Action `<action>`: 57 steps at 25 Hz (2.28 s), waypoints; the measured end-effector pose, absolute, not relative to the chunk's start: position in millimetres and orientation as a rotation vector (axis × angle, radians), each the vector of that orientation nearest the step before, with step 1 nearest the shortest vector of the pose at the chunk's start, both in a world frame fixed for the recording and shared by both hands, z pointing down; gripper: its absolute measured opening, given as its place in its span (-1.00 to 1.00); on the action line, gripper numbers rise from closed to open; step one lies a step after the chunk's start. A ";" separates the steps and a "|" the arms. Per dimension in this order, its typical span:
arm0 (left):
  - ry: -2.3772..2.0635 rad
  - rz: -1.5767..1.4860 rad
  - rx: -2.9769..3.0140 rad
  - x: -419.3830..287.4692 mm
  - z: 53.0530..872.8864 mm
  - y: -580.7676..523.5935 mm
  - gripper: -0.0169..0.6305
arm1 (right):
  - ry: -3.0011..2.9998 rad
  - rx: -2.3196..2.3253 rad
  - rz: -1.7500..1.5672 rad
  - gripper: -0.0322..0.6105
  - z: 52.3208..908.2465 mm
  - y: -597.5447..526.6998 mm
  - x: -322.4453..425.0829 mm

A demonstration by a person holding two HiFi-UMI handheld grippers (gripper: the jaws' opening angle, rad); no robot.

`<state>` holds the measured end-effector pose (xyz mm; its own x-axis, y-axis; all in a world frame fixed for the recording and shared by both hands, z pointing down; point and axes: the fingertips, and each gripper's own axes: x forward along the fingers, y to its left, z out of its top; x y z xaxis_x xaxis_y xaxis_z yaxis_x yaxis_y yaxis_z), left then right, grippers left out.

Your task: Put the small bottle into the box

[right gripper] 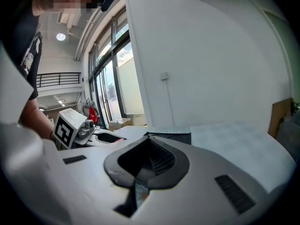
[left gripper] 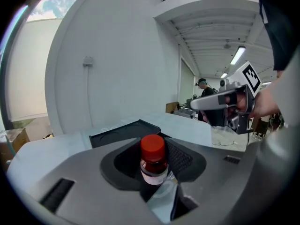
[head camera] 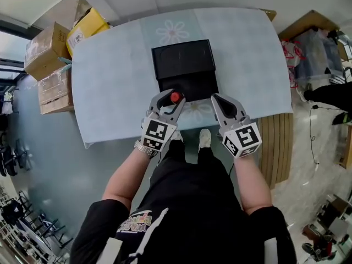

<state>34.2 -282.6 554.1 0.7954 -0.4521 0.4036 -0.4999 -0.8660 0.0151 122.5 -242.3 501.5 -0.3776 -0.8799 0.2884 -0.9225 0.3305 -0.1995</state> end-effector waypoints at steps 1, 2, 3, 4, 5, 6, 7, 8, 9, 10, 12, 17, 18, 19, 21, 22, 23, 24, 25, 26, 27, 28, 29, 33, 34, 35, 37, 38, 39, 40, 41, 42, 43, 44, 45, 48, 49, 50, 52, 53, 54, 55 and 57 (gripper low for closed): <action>-0.748 0.607 2.865 35.2 559.1 -285.1 -0.47 | -2.443 1.683 0.511 -0.88 504.1 -242.3 123.0; -0.737 0.617 2.869 36.2 564.2 -287.8 -0.47 | -2.431 1.693 0.519 -0.88 506.9 -242.3 123.7; -0.729 0.627 2.873 37.3 569.2 -290.3 -0.47 | -2.421 1.702 0.528 -0.88 509.7 -242.0 124.6; -0.723 0.636 2.876 38.5 574.0 -292.5 -0.47 | -2.412 1.710 0.536 -0.88 512.6 -241.2 125.6; -0.718 0.644 2.877 39.9 578.8 -294.3 -0.47 | -2.403 1.718 0.544 -0.88 515.5 -240.0 127.0; -0.712 0.652 2.876 41.3 583.6 -295.7 -0.47 | -2.395 1.727 0.553 -0.88 518.2 -238.7 128.5; -0.706 0.660 2.874 42.7 588.2 -297.0 -0.47 | -2.387 1.735 0.560 -0.88 520.8 -237.6 130.3; -0.701 0.669 2.873 43.9 592.6 -298.4 -0.47 | -2.380 1.743 0.568 -0.88 523.0 -237.0 132.1; -0.697 0.678 2.872 45.0 596.6 -299.7 -0.47 | -2.373 1.751 0.575 -0.88 525.1 -236.6 133.7; -0.694 0.687 2.871 45.9 600.1 -300.8 -0.47 | -2.367 1.756 0.582 -0.88 527.1 -236.5 135.2; -0.690 0.702 2.869 47.3 606.4 -301.8 -0.47 | -2.356 1.763 0.594 -0.88 530.6 -236.0 137.3; -0.697 0.727 2.861 48.8 620.8 -302.6 -0.47 | -2.351 1.763 0.613 -0.88 537.7 -236.5 139.7; -0.701 0.730 2.860 48.9 622.6 -302.8 -0.47 | -2.352 1.761 0.614 -0.88 538.6 -237.1 140.2; -0.707 0.731 2.860 48.9 623.8 -302.9 -0.47 | -2.354 1.758 0.615 -0.88 539.3 -237.8 140.8; -0.717 0.736 2.868 49.4 624.7 -302.9 -0.47 | -2.358 1.750 0.615 -0.88 540.3 -239.6 142.1; -0.721 0.740 2.874 49.8 625.0 -302.6 -0.46 | -2.360 1.746 0.615 -0.88 540.8 -240.5 142.6; -0.724 0.747 2.879 49.9 625.6 -302.1 -0.46 | -2.363 1.742 0.616 -0.88 541.5 -241.4 143.0; -0.729 0.758 2.881 49.6 626.8 -301.3 -0.46 | -2.367 1.738 0.617 -0.88 542.1 -242.1 143.1; -0.735 0.771 2.882 49.0 628.1 -300.4 -0.46 | -2.371 1.733 0.617 -0.88 542.4 -242.7 142.8; -0.742 0.782 2.884 48.8 628.9 -299.7 -0.46 | -2.376 1.727 0.615 -0.88 542.4 -243.2 142.2; -0.752 0.790 2.889 48.9 628.8 -299.4 -0.46 | -2.382 1.720 0.613 -0.88 542.0 -243.7 141.3; -0.765 0.797 2.893 48.9 628.5 -299.5 -0.46 | -2.389 1.714 0.611 -0.88 541.4 -244.1 140.3; -0.782 0.807 2.892 48.2 628.5 -299.8 -0.46 | -2.396 1.706 0.609 -0.88 540.5 -244.3 139.3; -0.841 0.813 2.879 43.6 626.2 -298.2 -0.46 | -2.424 1.675 0.593 -0.88 534.7 -242.7 137.9; -0.853 0.801 2.884 43.3 622.9 -296.7 -0.46 | -2.431 1.667 0.588 -0.88 533.0 -241.3 138.5; -0.866 0.786 2.890 43.4 619.1 -294.8 -0.46 | -2.438 1.660 0.583 -0.88 531.4 -239.1 139.4; -0.900 0.750 2.902 44.4 609.4 -290.1 -0.46 | -2.456 1.645 0.570 -0.88 527.4 -233.4 141.1; -0.921 0.725 2.907 45.1 602.6 -287.9 -0.46 | -2.466 1.635 0.558 -0.88 524.8 -230.6 141.6; -0.943 0.697 2.910 45.7 594.6 -285.8 -0.46 | -2.477 1.624 0.544 -0.88 521.8 -228.0 141.9; -0.968 0.668 2.910 45.8 585.8 -283.6 -0.46 | -2.488 1.612 0.528 -0.88 518.3 -225.7 142.1; -0.996 0.640 2.908 45.2 576.5 -280.9 -0.46 | -2.499 1.599 0.512 -0.88 514.4 -223.4 142.1; -1.024 0.613 2.906 44.3 566.7 -277.5 -0.46 | -2.511 1.586 0.498 -0.88 510.0 -220.6 141.9; -1.051 0.588 2.905 43.3 556.7 -273.0 -0.46 | -2.524 1.574 0.484 -0.88 505.4 -217.1 141.8; -1.078 0.563 2.906 42.8 546.6 -267.6 -0.46 | -2.538 1.560 0.470 -0.88 500.4 -212.9 142.0; -1.105 0.538 2.908 43.0 536.2 -261.7 -0.46 | -2.554 1.546 0.454 -0.88 495.1 -208.4 142.9; -1.196 0.462 2.910 43.6 505.2 -244.7 -0.47 | -2.608 1.497 0.397 -0.88 477.3 -196.9 147.5; -1.228 0.434 2.907 41.8 494.9 -239.7 -0.49 | -2.625 1.480 0.378 -0.88 470.8 -194.2 147.4; -1.258 0.406 2.901 39.1 485.1 -234.5 -0.51 | -2.642 1.463 0.359 -0.88 464.3 -191.7 146.3; -1.313 0.348 2.886 34.7 467.4 -221.8 -0.55 | -2.676 1.429 0.321 -0.88 452.2 -185.6 144.8; -1.336 0.320 2.877 33.5 459.6 -214.1 -0.58 | -2.693 1.412 0.302 -0.88 446.9 -181.8 144.9; -1.359 0.294 2.866 32.0 452.3 -206.0 -0.62 | -2.708 1.394 0.287 -0.88 441.9 -177.7 144.5; -1.383 0.270 2.854 29.4 445.5 -197.9 -0.66 | -2.722 1.377 0.274 -0.88 437.4 -173.5 143.0; -1.419 0.236 2.830 22.0 433.7 -182.4 -0.89 | -2.747 1.341 0.255 -0.88 429.3 -165.9 137.0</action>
<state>22.0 -182.4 433.7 0.5894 -0.7992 0.1178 -0.7943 -0.5999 -0.0959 137.0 -165.9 429.3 -0.6156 -0.7757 0.1389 -0.7880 0.6045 -0.1166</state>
